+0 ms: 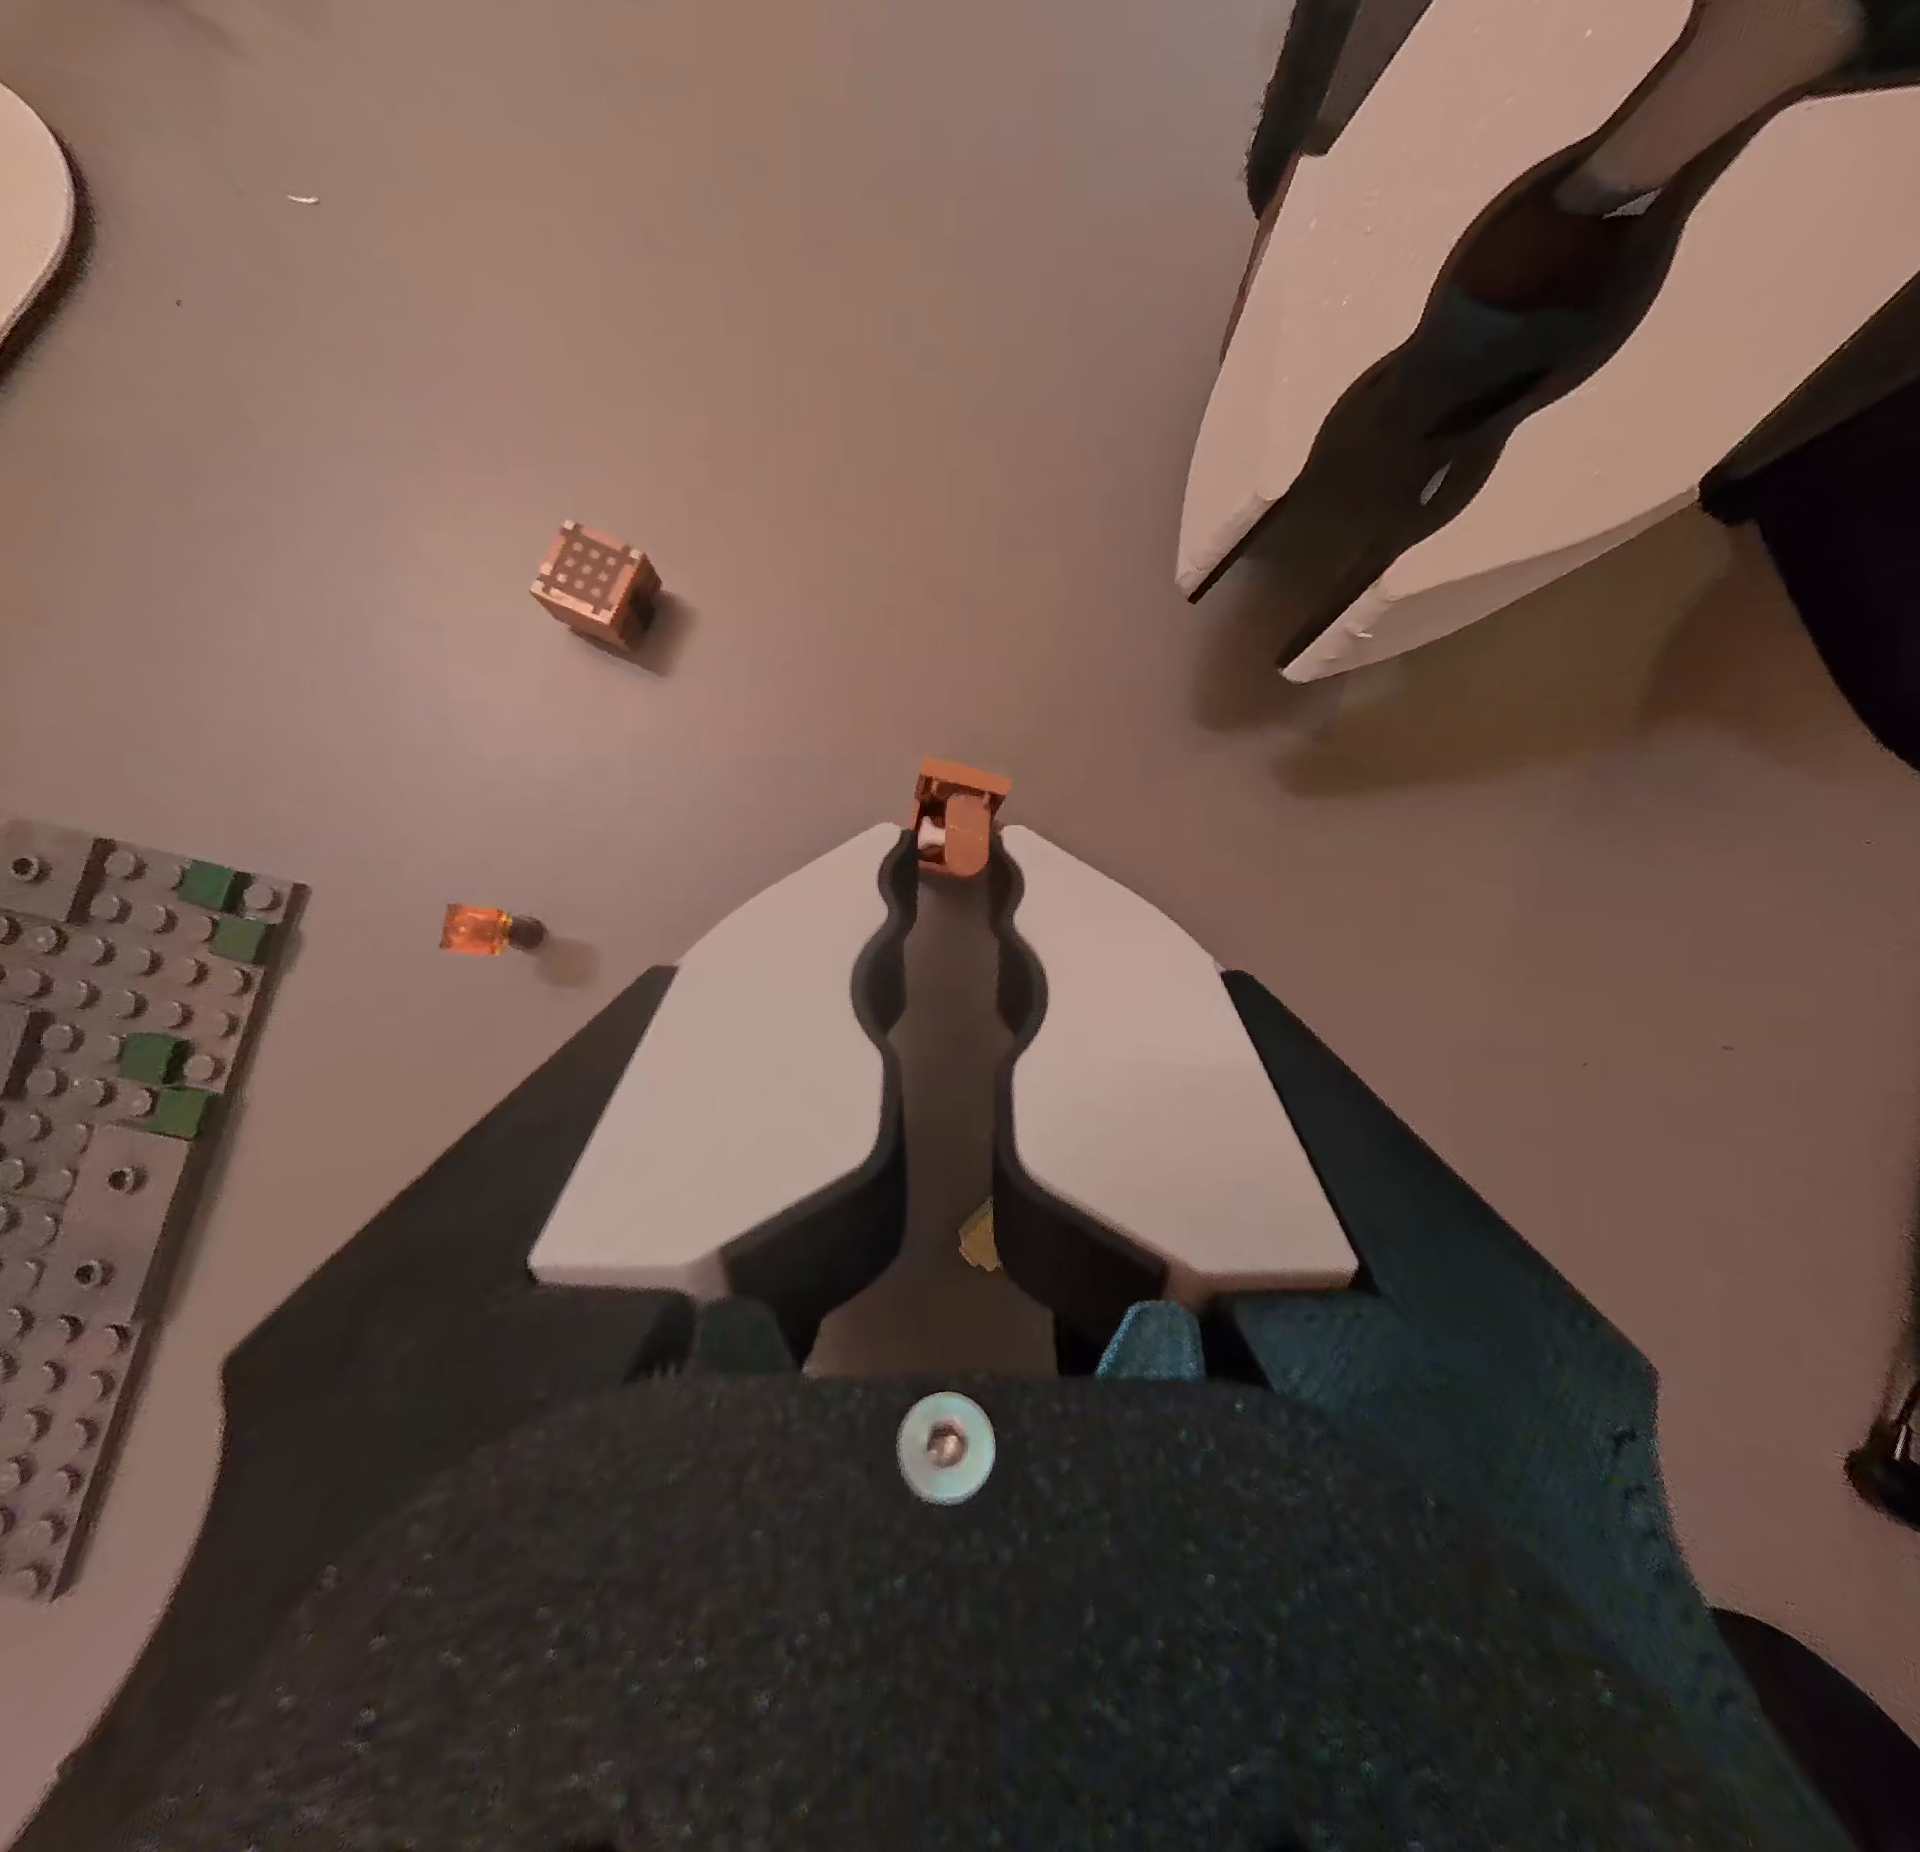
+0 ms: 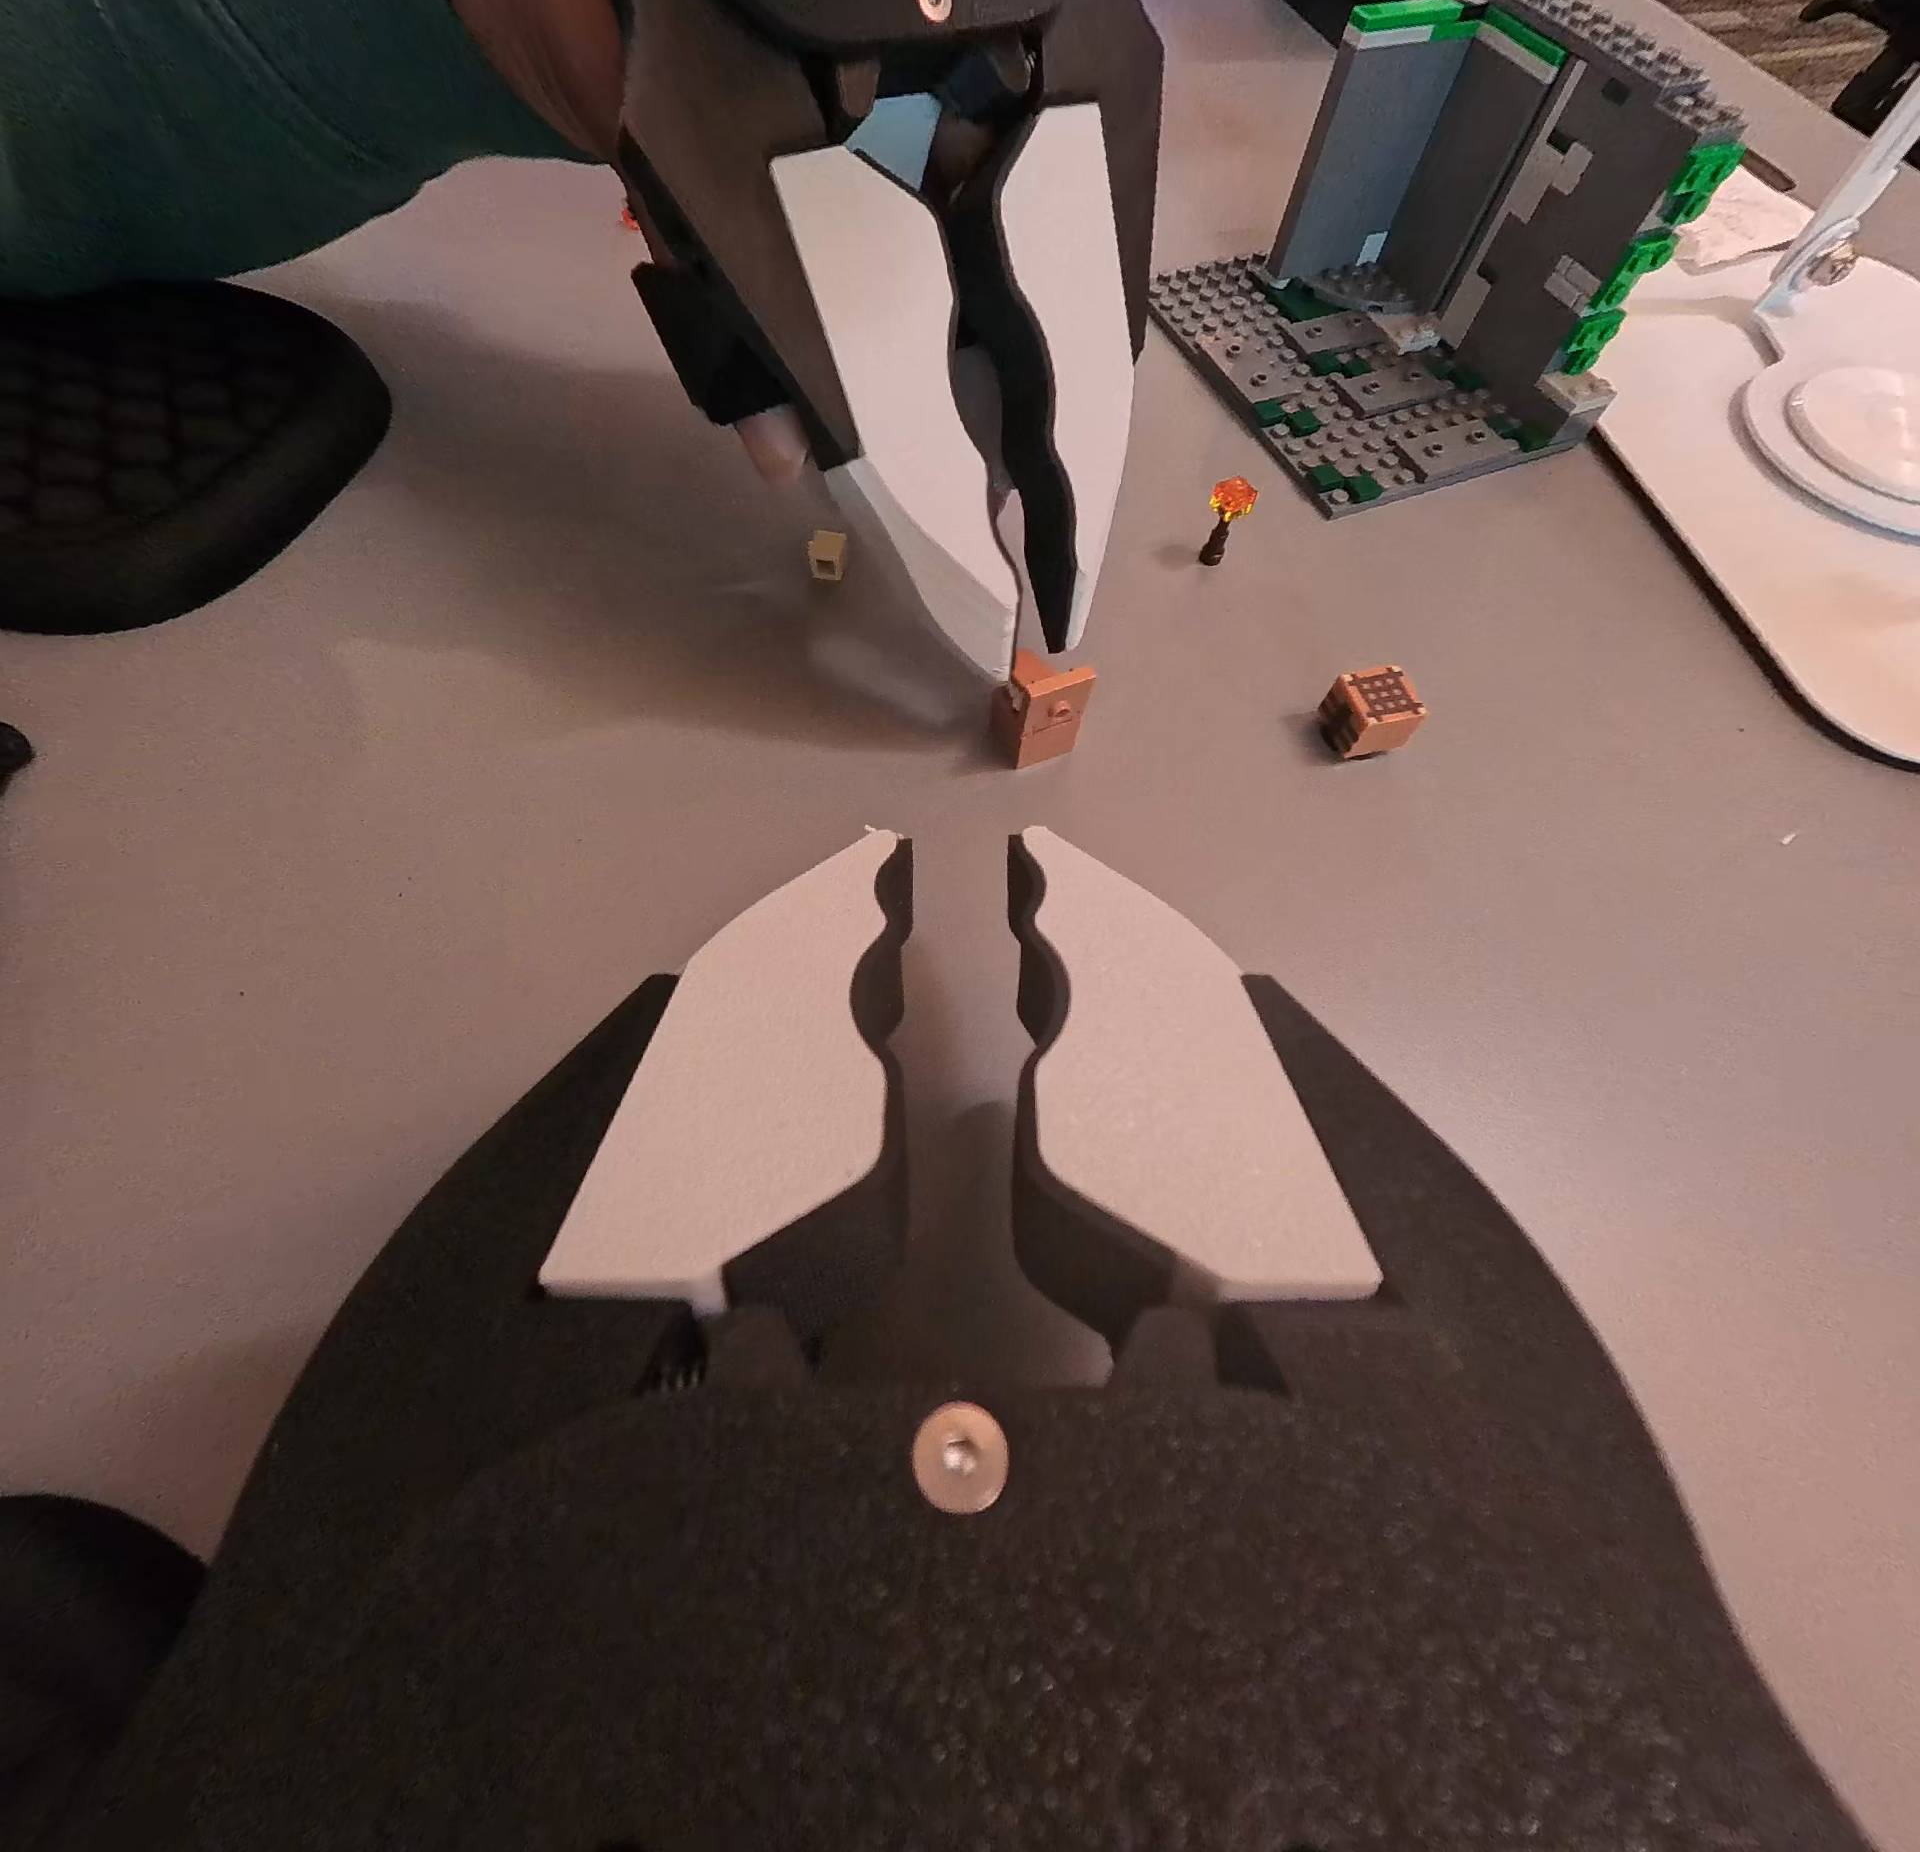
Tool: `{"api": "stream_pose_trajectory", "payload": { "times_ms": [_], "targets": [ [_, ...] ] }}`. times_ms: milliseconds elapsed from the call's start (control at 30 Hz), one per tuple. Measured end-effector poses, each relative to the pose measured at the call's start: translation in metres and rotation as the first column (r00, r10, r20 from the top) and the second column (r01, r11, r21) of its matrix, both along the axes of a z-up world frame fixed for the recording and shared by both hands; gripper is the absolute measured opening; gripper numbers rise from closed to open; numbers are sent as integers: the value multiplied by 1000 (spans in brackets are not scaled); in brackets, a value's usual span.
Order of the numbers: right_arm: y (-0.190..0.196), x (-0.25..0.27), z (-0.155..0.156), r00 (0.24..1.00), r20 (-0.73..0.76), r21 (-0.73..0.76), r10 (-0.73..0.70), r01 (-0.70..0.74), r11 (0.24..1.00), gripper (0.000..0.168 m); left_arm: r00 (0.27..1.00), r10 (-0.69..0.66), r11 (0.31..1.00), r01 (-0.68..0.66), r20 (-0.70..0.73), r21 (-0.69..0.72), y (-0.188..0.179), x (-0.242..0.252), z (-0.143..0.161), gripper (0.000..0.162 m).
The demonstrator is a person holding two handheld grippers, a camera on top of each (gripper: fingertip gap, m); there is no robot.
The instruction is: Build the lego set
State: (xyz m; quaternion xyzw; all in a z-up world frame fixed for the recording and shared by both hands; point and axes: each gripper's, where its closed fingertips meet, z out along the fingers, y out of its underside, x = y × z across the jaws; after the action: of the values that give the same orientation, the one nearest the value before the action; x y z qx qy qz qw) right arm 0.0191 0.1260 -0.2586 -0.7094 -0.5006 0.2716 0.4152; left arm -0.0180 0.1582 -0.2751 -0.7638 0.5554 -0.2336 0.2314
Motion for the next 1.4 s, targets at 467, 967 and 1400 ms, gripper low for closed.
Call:
{"api": "stream_pose_trajectory", "payload": {
  "times_ms": [467, 967, 1400],
  "targets": [
    [0, 0, -1, 1000, -1, -2, 0, 0, 1000, 17, 1000, 8, 999, -8, 10, 37, 0, -12, 7, 13],
    [-1, -2, -1, 1000, 3, 1, 3, -3, 1000, 17, 998, -69, 998, 69, -6, -11, -30, -9, -10, 16],
    [-1, -3, -5, 1000, 9, -10, 7, -7, 1000, 17, 995, -81, 996, 83, -53, 35, -30, -5, -21, 2]
  ]
}}
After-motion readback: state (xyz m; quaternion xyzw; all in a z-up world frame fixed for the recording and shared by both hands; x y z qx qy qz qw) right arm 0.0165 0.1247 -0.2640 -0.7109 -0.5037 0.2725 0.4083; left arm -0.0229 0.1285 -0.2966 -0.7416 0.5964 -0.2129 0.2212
